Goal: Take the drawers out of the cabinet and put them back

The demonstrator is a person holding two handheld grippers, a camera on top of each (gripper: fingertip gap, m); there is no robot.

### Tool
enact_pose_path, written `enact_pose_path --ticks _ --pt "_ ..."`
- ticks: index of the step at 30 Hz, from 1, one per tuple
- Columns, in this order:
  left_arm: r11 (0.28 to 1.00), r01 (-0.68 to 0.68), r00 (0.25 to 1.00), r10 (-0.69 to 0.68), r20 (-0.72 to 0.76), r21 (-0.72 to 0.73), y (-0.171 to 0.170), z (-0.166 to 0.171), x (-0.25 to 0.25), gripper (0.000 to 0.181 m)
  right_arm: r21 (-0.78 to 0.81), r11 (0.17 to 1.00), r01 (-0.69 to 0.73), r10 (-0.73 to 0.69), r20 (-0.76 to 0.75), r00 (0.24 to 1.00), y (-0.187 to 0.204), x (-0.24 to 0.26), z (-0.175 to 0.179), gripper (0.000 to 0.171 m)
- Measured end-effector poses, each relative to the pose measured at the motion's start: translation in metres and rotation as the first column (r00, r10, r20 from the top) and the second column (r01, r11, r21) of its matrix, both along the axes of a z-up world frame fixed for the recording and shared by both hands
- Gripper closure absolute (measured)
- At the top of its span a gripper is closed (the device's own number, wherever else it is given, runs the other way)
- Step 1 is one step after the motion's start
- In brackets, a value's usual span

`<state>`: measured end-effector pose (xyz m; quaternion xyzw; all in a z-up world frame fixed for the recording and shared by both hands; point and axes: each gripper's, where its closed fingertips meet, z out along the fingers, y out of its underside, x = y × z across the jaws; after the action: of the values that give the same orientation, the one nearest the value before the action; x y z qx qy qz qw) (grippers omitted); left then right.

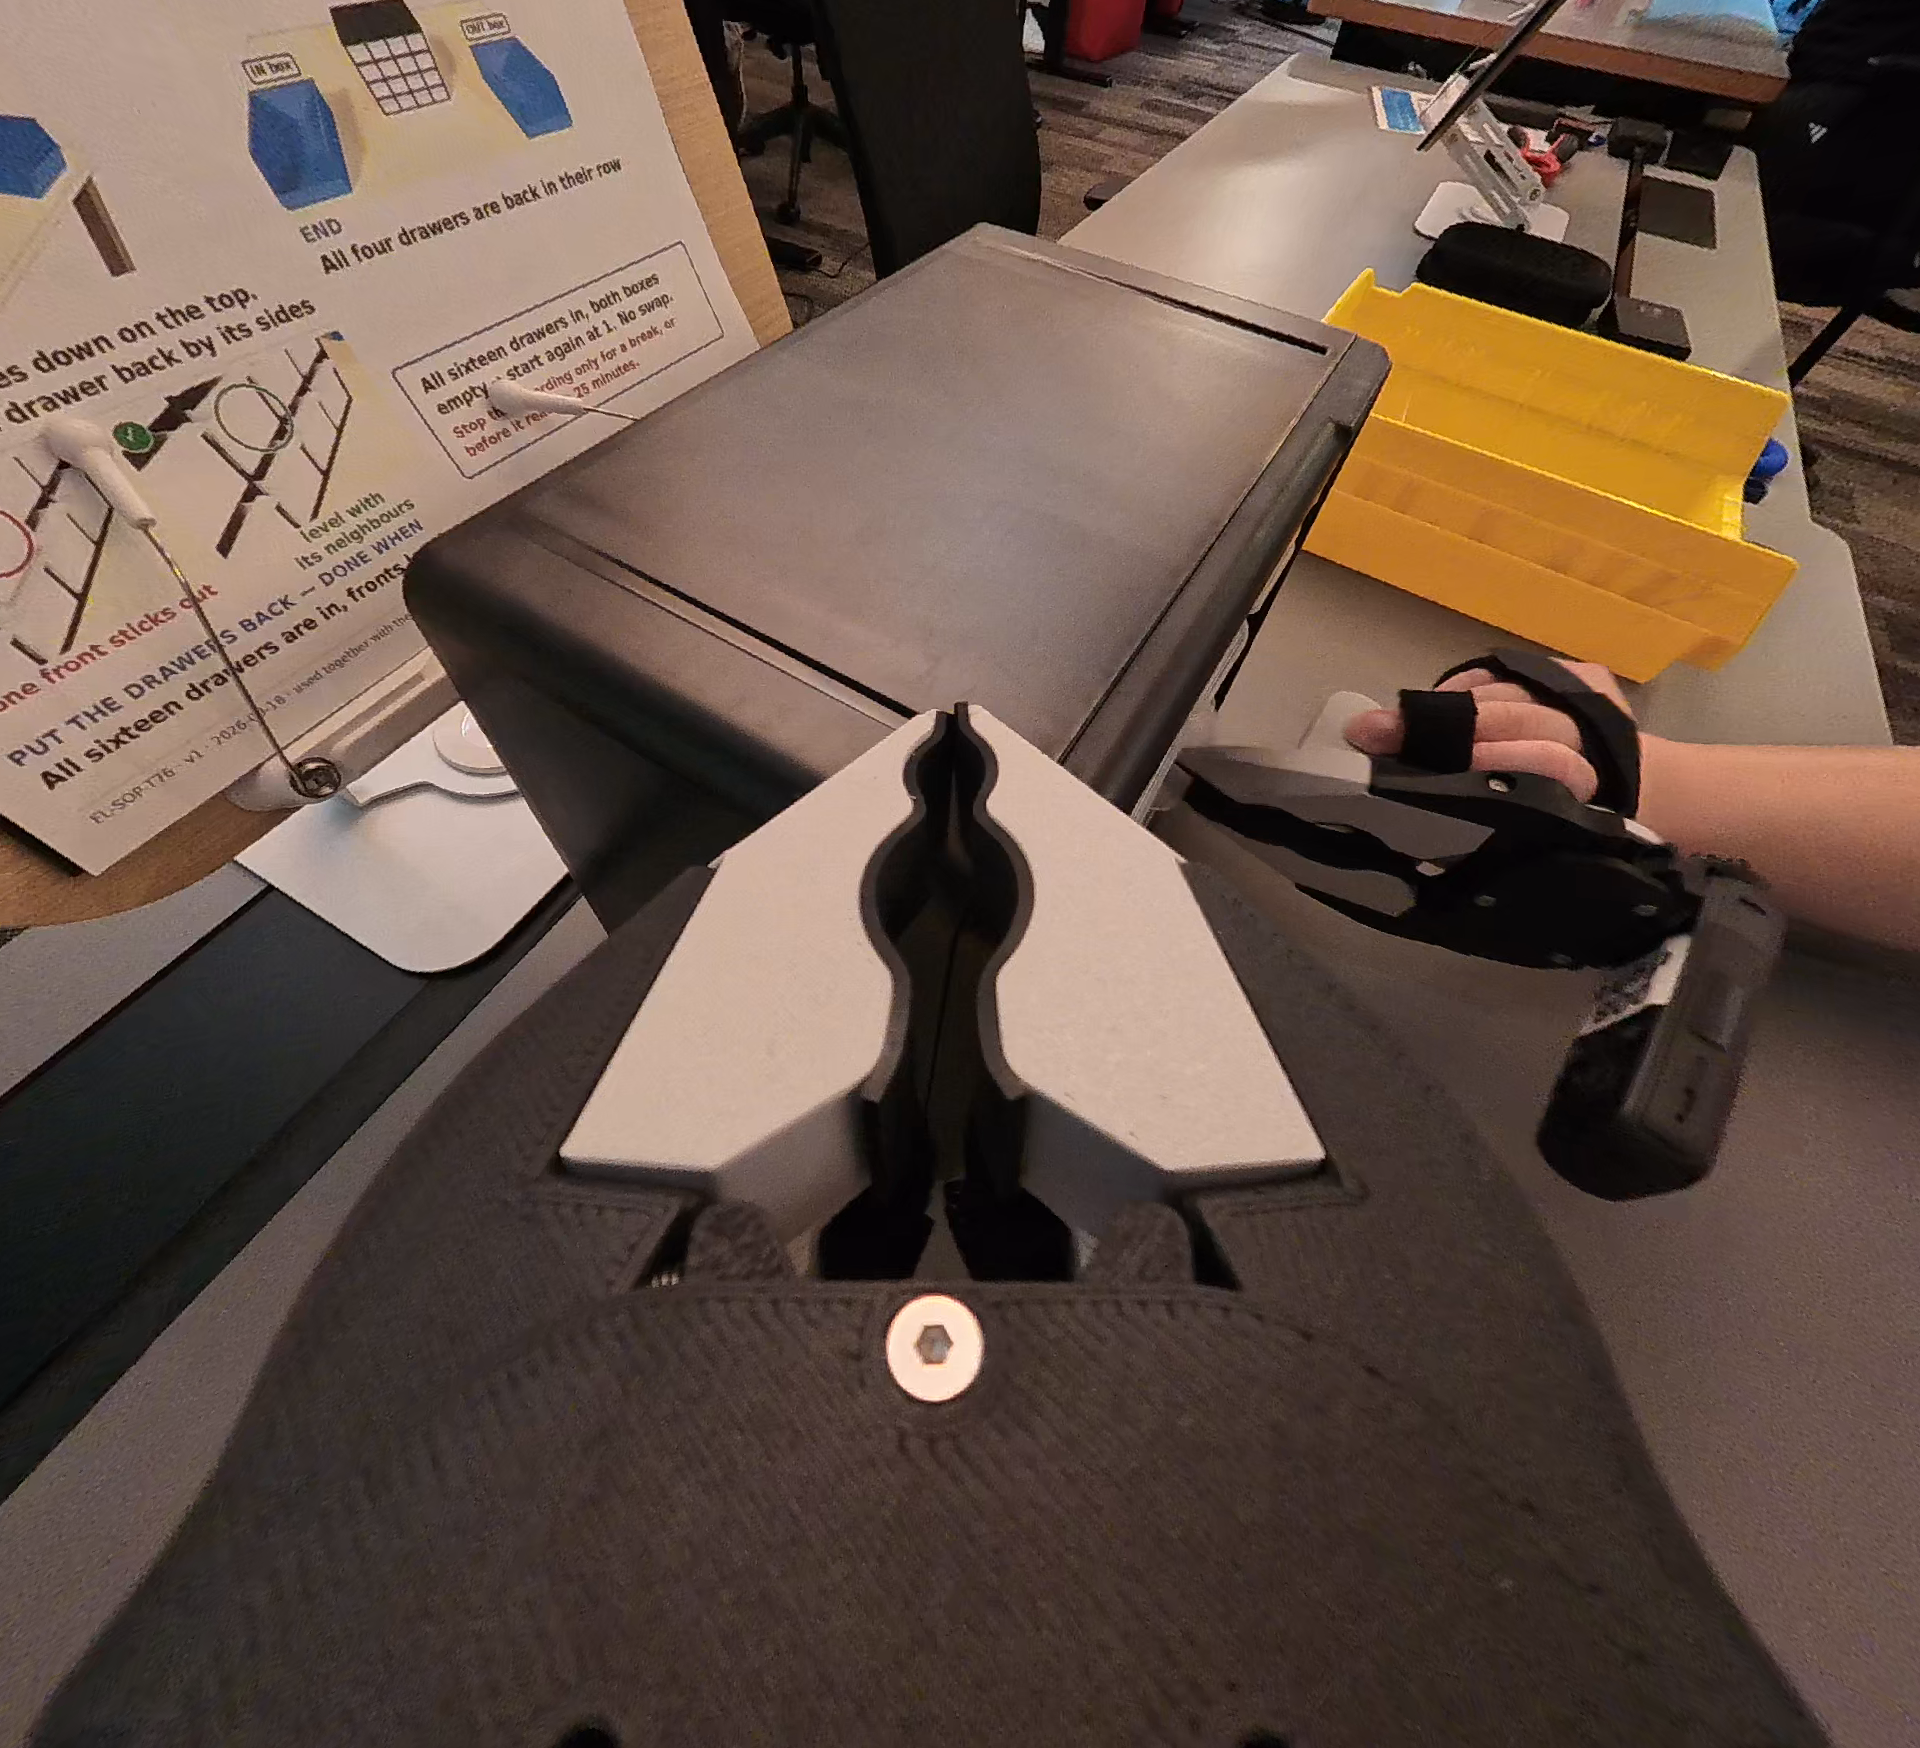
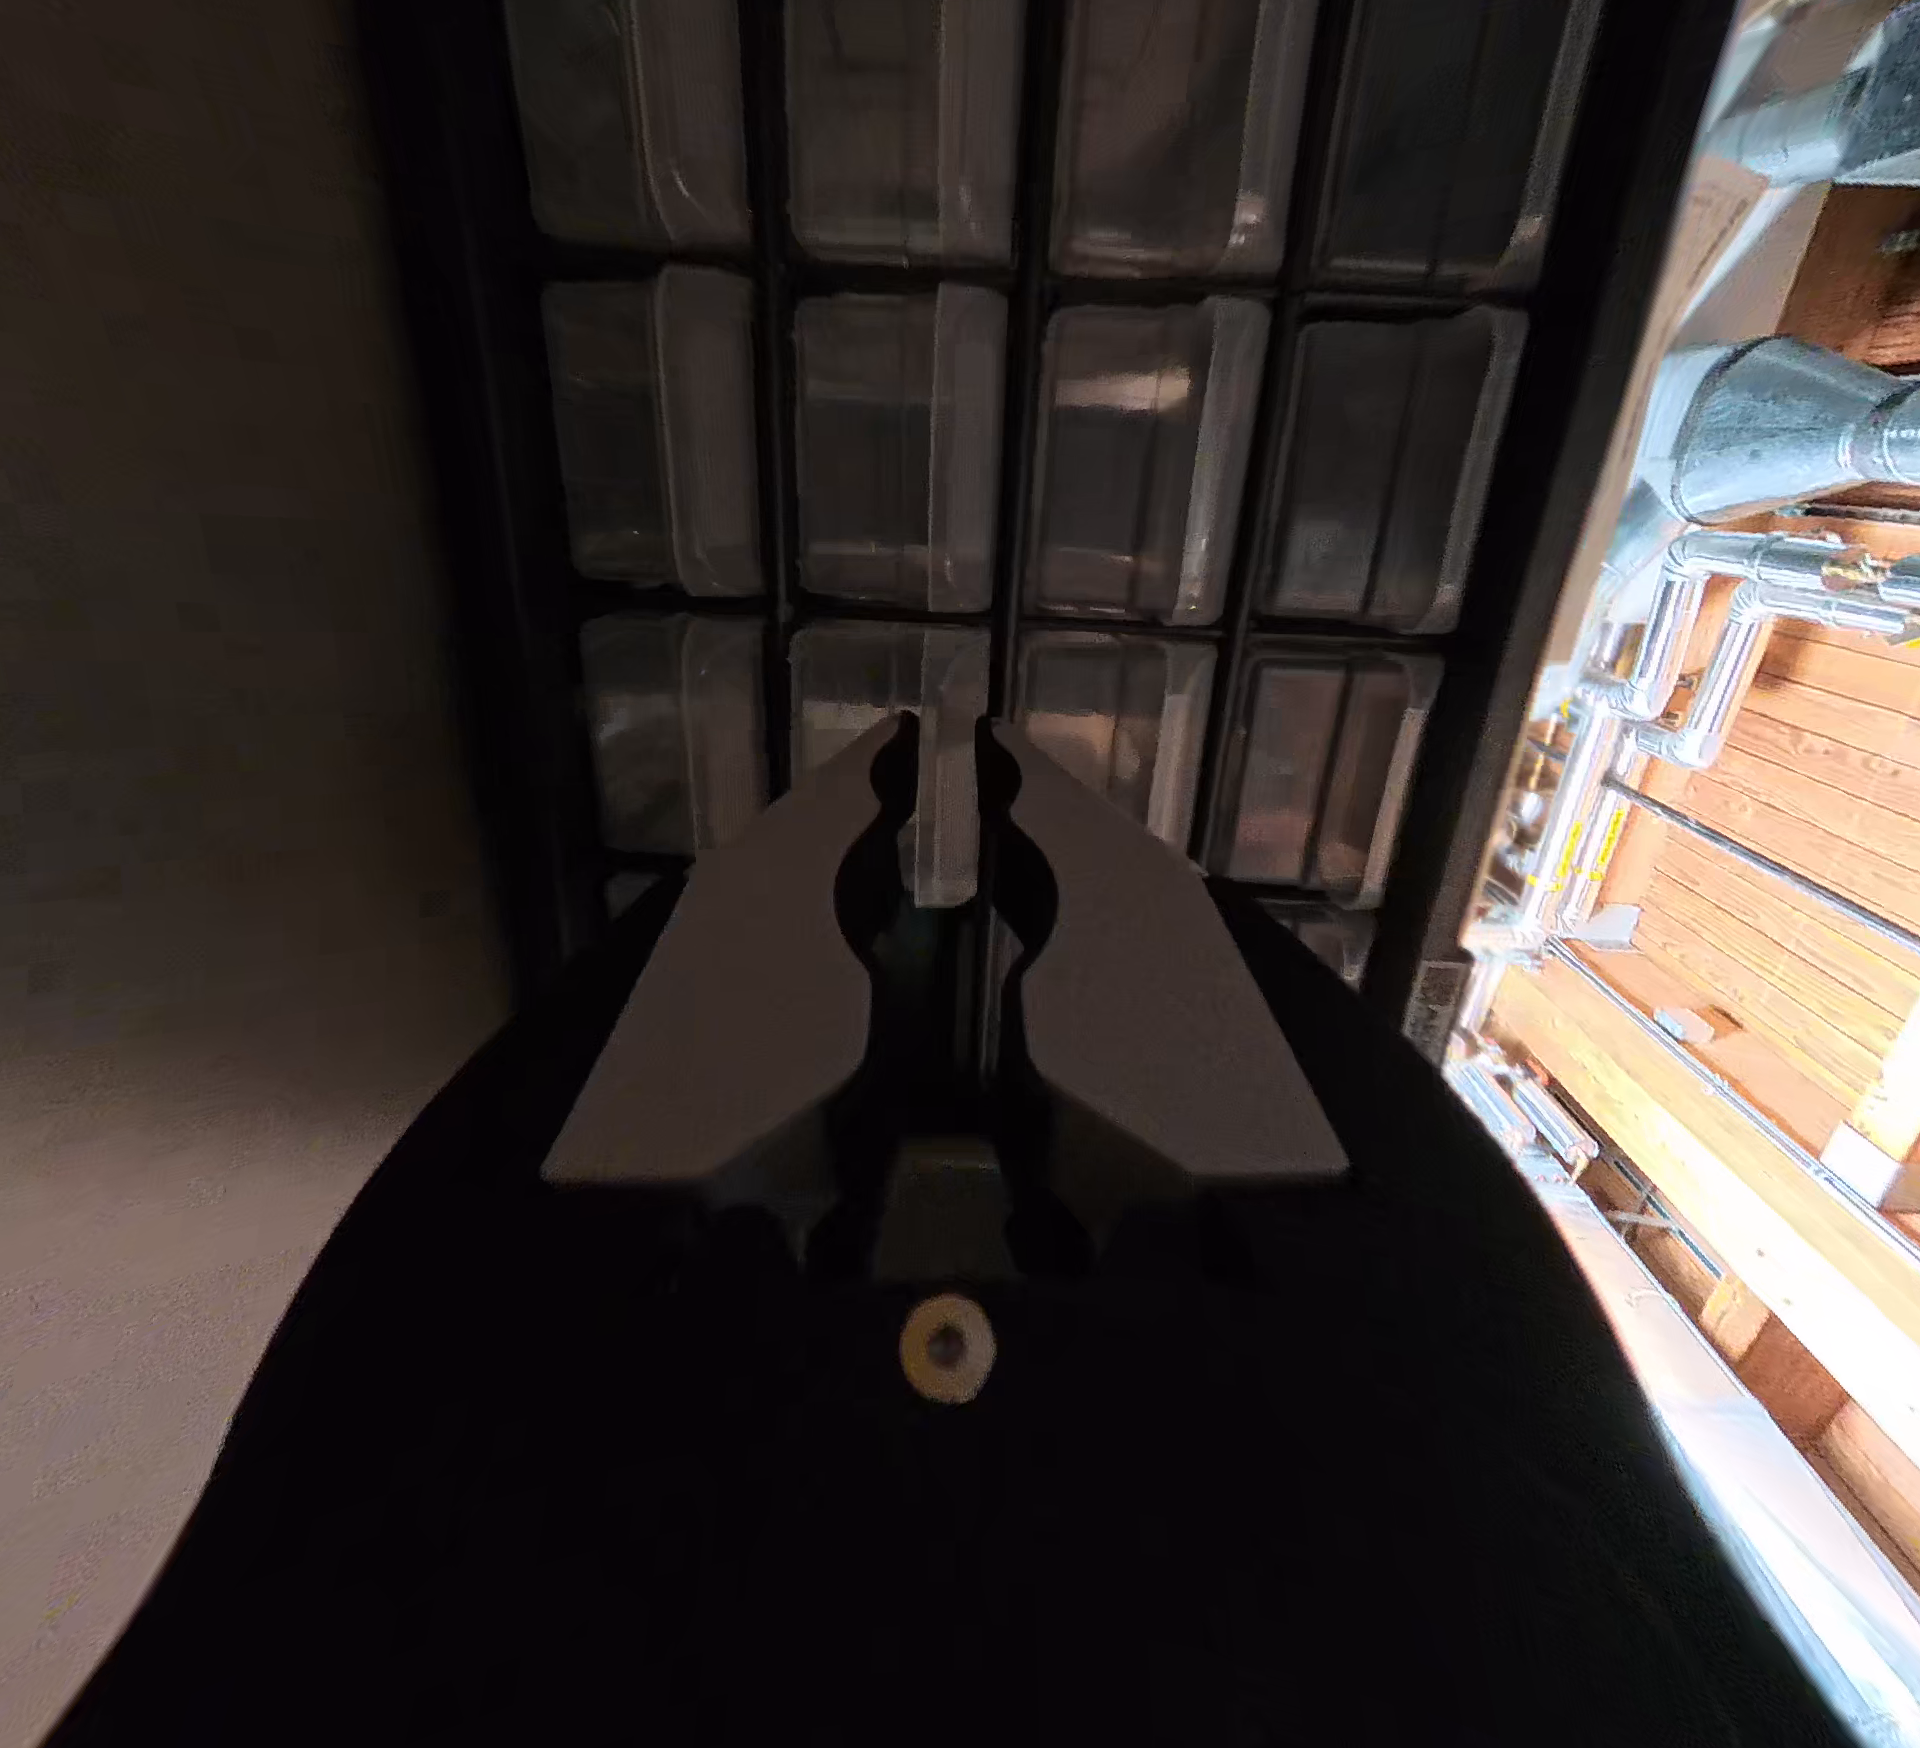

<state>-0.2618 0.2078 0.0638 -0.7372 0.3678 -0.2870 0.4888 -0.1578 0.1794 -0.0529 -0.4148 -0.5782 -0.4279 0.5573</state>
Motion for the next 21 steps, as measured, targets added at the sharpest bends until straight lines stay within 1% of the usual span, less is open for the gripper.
enact_pose_path --ticks 3,5,6,7,8,9,10,12,13,14,17,18,19,21 --pt "1.000 -0.001 1.000 0.001 0.000 0.000 0.000 0.000 0.000 0.181 -0.081 0.996 -0.022 0.023 0.002 1.000 -0.023 -0.001 -0.001 0.162" --pt "1.000 -0.001 1.000 0.001 0.000 0.000 0.000 0.000 0.000 0.181 -0.241 0.970 -0.041 0.031 -0.044 0.999 -0.033 0.000 -0.006 0.160" --pt "1.000 -0.002 1.000 0.002 0.000 0.000 0.000 0.000 0.000 0.181 -0.339 0.939 -0.061 0.032 -0.090 0.995 -0.036 -0.002 -0.007 0.151" --pt "1.000 -0.002 1.000 0.002 0.000 -0.001 0.000 0.000 0.000 0.181 -0.446 0.891 -0.081 0.023 -0.135 0.991 -0.039 -0.004 -0.007 0.141" --pt "1.000 -0.002 1.000 0.002 0.001 -0.001 0.000 0.000 0.000 0.181 -0.553 0.828 -0.096 0.005 -0.165 0.986 -0.042 -0.005 -0.007 0.139" --pt "1.000 -0.002 1.000 0.002 0.002 -0.001 0.000 0.000 0.000 0.181 -0.636 0.766 -0.097 -0.024 -0.179 0.983 -0.042 -0.006 -0.005 0.132" --pt "1.000 -0.001 1.000 0.001 0.003 -0.001 0.000 0.000 0.000 0.181 -0.680 0.729 -0.079 -0.063 -0.181 0.981 -0.037 -0.004 0.002 0.127" --pt "1.000 0.001 1.000 -0.001 0.009 -0.003 0.000 0.000 0.000 0.181 -0.775 0.629 -0.064 -0.059 -0.130 0.990 -0.034 -0.005 0.003 0.134" --pt "1.000 0.002 1.000 -0.002 0.011 -0.004 0.000 0.000 0.000 0.181 -0.796 0.604 -0.033 -0.073 -0.097 0.993 -0.029 -0.003 0.002 0.134" --pt "1.000 0.003 1.000 -0.003 0.012 -0.004 0.000 0.000 0.000 0.181 -0.807 0.590 -0.004 -0.075 -0.059 0.995 -0.024 -0.002 0.000 0.139" --pt "1.000 0.002 1.000 -0.002 0.009 -0.002 0.000 0.000 0.000 0.181 -0.842 0.520 0.144 -0.107 0.103 0.989 -0.017 0.013 -0.022 0.142" --pt "1.000 0.001 1.000 -0.001 0.008 -0.002 0.000 0.000 0.000 0.181 -0.849 0.498 0.175 -0.115 0.135 0.984 -0.018 0.016 -0.028 0.148" --pt "1.000 0.001 1.000 -0.001 0.007 -0.002 0.000 0.000 0.000 0.181 -0.840 0.507 0.191 -0.131 0.144 0.981 -0.014 0.018 -0.030 0.155" --pt "1.000 -0.001 1.000 0.001 0.005 -0.002 0.000 0.000 0.000 0.181 -0.830 0.527 0.182 -0.139 0.126 0.982 -0.012 0.016 -0.030 0.155"
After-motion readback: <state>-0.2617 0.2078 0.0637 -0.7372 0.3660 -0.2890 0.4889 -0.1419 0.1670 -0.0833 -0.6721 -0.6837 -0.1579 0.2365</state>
